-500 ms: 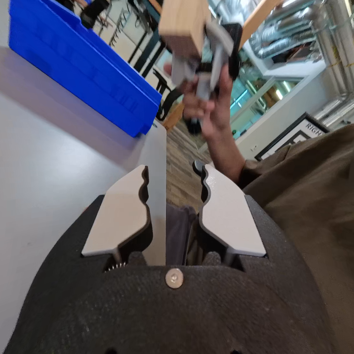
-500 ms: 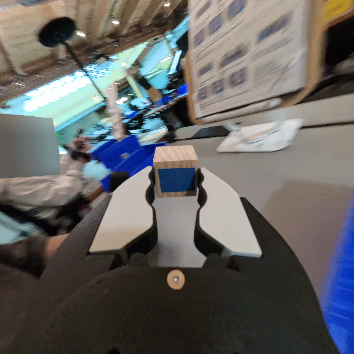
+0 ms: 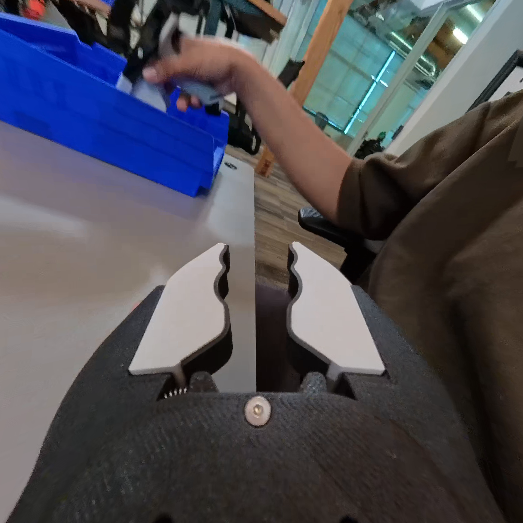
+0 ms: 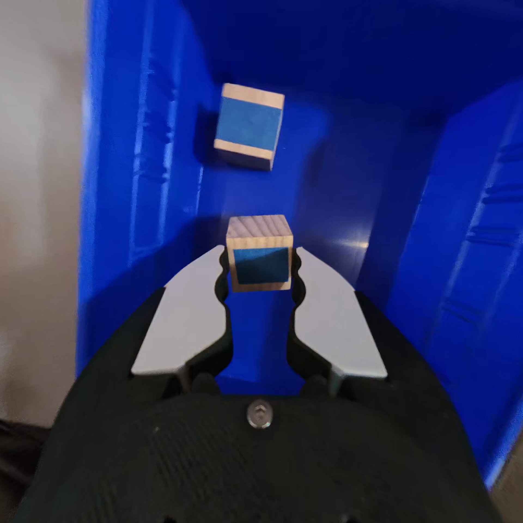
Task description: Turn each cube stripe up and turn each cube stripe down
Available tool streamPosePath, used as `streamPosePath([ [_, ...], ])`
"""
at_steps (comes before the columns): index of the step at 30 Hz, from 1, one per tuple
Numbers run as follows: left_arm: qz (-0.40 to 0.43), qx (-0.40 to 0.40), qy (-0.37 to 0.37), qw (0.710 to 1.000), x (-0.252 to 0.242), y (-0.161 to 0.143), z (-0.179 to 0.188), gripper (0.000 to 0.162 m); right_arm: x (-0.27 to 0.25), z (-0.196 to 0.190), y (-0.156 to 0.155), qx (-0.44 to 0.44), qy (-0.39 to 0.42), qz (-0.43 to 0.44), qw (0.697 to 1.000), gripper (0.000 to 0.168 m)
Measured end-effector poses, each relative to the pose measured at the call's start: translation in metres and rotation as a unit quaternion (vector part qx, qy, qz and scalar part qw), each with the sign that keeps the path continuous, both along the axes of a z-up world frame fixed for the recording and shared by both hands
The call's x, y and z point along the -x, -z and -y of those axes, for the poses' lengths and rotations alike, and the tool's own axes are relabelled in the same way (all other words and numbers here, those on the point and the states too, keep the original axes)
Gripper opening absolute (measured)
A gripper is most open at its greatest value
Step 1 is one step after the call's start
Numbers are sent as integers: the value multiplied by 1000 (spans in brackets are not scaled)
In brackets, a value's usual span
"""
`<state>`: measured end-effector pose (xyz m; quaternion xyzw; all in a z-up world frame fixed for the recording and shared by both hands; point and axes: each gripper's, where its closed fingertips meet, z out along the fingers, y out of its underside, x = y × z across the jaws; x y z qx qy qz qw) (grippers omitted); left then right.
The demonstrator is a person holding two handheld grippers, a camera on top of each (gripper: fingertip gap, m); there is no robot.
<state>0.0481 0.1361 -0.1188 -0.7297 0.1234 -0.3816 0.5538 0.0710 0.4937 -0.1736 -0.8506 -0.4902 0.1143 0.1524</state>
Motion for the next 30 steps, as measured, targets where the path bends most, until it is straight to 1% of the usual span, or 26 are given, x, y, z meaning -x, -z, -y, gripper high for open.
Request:
streamPosePath([
  [3, 7, -6, -15, 1000, 4, -3, -2, 38, 7, -2, 16, 15, 9, -1, 1000, 44],
  [8, 6, 17, -24, 1000, 9, 8, -6, 38, 25, 2, 10, 13, 8, -28, 999, 44],
  [12, 13, 30, -19, 999, 8, 13, -9, 38, 24, 8, 15, 20, 2, -12, 1000, 44],
  [15, 0, 34, -15, 999, 6, 17, -8, 38, 23, 9, 18, 25, 1, -8, 1000, 45],
  [19, -13, 37, -13, 999, 5, 20, -6, 38, 26, 11, 13, 36, 3, -30, 999, 49],
  [23, -13, 38, -12, 999, 5, 20, -6, 38, 24, 5, -1, 24, 9, -54, 998, 50],
  [25, -13, 38, -13, 999, 6, 20, -6, 38, 21, -2, -10, 14, 17, -72, 997, 48],
  [27, -12, 38, -14, 999, 7, 20, -6, 38, 16, -12, -19, -1, 30, -91, 995, 42],
  [30, -11, 41, -15, 999, 7, 21, -6, 38, 7, -28, -23, -31, 49, -99, 993, 21],
])
